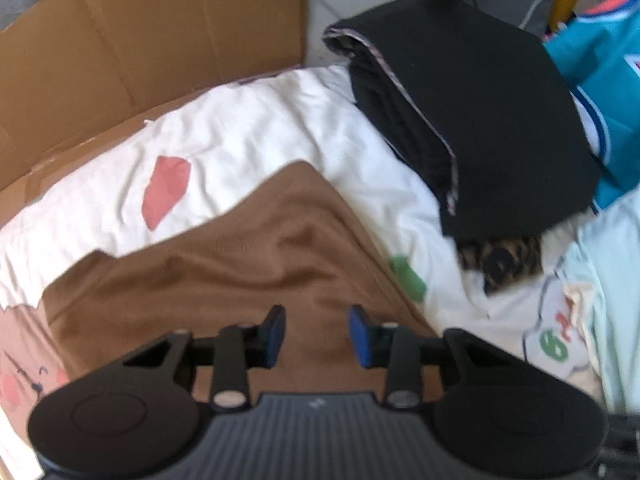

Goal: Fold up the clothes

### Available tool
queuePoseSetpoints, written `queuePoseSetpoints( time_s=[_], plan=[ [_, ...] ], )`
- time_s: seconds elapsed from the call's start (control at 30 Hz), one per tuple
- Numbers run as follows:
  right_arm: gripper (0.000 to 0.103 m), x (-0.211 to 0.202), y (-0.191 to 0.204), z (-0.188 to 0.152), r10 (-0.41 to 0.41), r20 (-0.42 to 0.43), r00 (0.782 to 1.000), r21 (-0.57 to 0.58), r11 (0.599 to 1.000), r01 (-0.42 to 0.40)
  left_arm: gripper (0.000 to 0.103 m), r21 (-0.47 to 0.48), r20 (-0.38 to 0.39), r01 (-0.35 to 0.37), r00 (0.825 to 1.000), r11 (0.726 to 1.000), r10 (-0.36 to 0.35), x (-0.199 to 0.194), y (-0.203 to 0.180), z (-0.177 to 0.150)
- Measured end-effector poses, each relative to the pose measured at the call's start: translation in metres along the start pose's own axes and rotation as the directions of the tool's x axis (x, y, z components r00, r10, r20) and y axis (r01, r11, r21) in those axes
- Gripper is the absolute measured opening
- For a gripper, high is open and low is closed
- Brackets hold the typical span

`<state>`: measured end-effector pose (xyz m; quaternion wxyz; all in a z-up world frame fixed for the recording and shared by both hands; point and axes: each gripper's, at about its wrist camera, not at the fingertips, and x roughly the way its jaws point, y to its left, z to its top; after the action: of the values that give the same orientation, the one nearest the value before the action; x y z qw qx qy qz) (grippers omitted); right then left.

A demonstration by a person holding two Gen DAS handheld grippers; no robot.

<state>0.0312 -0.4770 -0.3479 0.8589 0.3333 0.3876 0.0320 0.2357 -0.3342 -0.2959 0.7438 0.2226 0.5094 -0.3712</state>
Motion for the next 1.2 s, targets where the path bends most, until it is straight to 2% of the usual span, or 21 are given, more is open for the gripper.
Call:
queuePoseSetpoints(
  time_s=[0.23, 0.4, 0.53, 0.6, 0.77, 0.83, 0.97, 1.1, 1.2],
  plan=[
    [0.015, 0.025, 0.010, -0.003, -0.038, -0.059, 0.998, -0.061, 0.998, 0.035, 0.031, 0.053, -0.018, -0.063, 0.998, 0.997, 0.064, 0.041, -0.012, 0.030],
    [0.014, 0.031, 0.006, -0.009, -0.058, -0.084, 0.995, -0.076, 0.996, 0.052, 0.031, -0.002, -0.051, -0.088, 0.995, 0.996, 0.088, 0.070, -0.009, 0.040],
    [0.014, 0.028, 0.000, -0.013, -0.070, -0.096, 0.993, -0.075, 0.995, 0.063, 0.031, -0.048, -0.055, -0.069, 0.996, 0.996, 0.067, 0.074, 0.001, 0.043],
    [0.014, 0.027, -0.001, -0.015, -0.076, -0.101, 0.992, -0.080, 0.994, 0.068, 0.030, -0.061, -0.060, -0.060, 0.997, 0.996, 0.056, 0.068, 0.006, 0.046],
    [0.014, 0.024, 0.001, -0.017, -0.106, -0.117, 0.987, -0.104, 0.990, 0.094, 0.029, -0.048, 0.018, -0.111, 0.994, 0.993, 0.112, 0.037, 0.024, 0.056],
    [0.014, 0.021, 0.002, -0.017, -0.124, -0.120, 0.985, -0.110, 0.988, 0.111, 0.029, -0.045, 0.031, -0.108, 0.994, 0.993, 0.109, 0.026, 0.031, 0.057],
    [0.014, 0.005, 0.007, -0.015, -0.106, -0.058, 0.993, -0.118, 0.988, 0.098, 0.029, -0.041, 0.056, -0.092, 0.994, 0.995, 0.094, 0.004, 0.046, 0.046],
    [0.014, 0.004, 0.014, -0.012, -0.082, -0.049, 0.995, -0.133, 0.988, 0.075, 0.029, -0.157, 0.031, -0.085, 0.995, 0.984, 0.091, -0.013, 0.078, 0.021],
    [0.014, 0.005, 0.020, -0.010, -0.070, -0.039, 0.997, -0.147, 0.987, 0.063, 0.029, -0.195, 0.012, -0.134, 0.990, 0.972, 0.139, -0.021, 0.101, 0.003]
  ],
)
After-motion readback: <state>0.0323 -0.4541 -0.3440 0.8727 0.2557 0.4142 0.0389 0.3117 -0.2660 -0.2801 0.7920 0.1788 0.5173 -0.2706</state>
